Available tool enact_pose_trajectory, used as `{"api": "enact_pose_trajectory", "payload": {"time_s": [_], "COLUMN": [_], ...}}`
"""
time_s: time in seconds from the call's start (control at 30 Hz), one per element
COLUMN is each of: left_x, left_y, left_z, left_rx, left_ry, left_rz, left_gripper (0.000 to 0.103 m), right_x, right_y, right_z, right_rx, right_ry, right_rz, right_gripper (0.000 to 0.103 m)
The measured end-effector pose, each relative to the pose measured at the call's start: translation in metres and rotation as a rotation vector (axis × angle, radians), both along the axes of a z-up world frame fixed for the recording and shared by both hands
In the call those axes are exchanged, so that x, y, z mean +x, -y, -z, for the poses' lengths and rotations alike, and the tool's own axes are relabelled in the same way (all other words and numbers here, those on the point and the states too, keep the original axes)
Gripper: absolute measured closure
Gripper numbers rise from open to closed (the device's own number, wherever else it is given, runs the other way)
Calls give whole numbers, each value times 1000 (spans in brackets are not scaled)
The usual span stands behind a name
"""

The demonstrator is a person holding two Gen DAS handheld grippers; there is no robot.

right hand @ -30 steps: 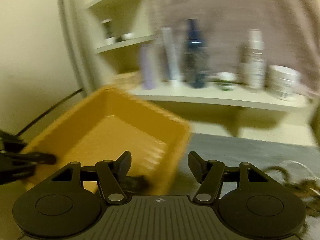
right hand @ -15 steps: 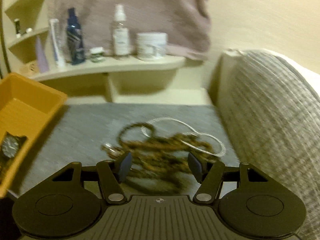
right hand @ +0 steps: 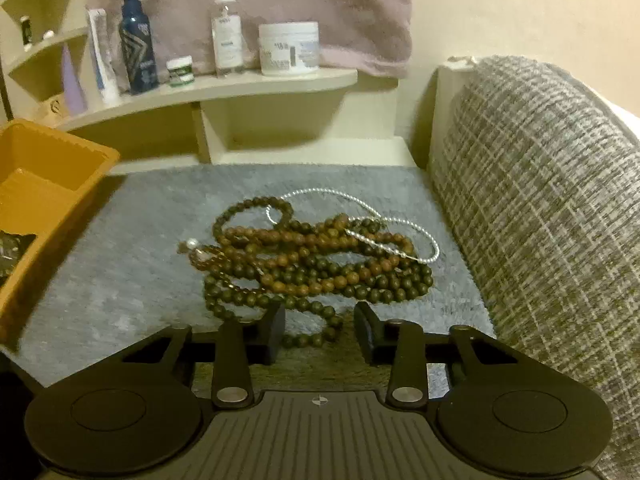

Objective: Organize jewelry
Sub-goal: 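Reach the right gripper to the wooden bead necklaces and grasp a strand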

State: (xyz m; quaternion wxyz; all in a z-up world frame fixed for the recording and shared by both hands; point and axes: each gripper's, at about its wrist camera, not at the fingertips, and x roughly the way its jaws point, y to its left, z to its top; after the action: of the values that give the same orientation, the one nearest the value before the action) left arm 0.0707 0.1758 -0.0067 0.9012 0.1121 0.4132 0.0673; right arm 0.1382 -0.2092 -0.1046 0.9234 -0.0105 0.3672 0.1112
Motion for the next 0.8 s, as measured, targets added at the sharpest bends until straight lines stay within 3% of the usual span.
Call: {"api": "enact_pose_trajectory", "payload": {"time_s": [0.2,0.4,0.7,0.8], "left_x": [0,-1,-1,-1], "left_y": [0,0,0,0], "left_z": [0,0,1,1], "left_rx": [0,0,-4,-6], "left_ry": [0,0,3,3], "left_rz": [0,-1,-7,-7], "left_gripper": [100,100,100,100], "right_x": [4,6,25,25], "right_y": [1,-11,-52,-54], "right_z": [-1,-15,-2,2], "right_rx": [0,-10,-359,-428], "right_ry": [4,74,154,181], "right_rz": [-1,-49,-249,-295], "right_gripper": [68,68,68,68]}}
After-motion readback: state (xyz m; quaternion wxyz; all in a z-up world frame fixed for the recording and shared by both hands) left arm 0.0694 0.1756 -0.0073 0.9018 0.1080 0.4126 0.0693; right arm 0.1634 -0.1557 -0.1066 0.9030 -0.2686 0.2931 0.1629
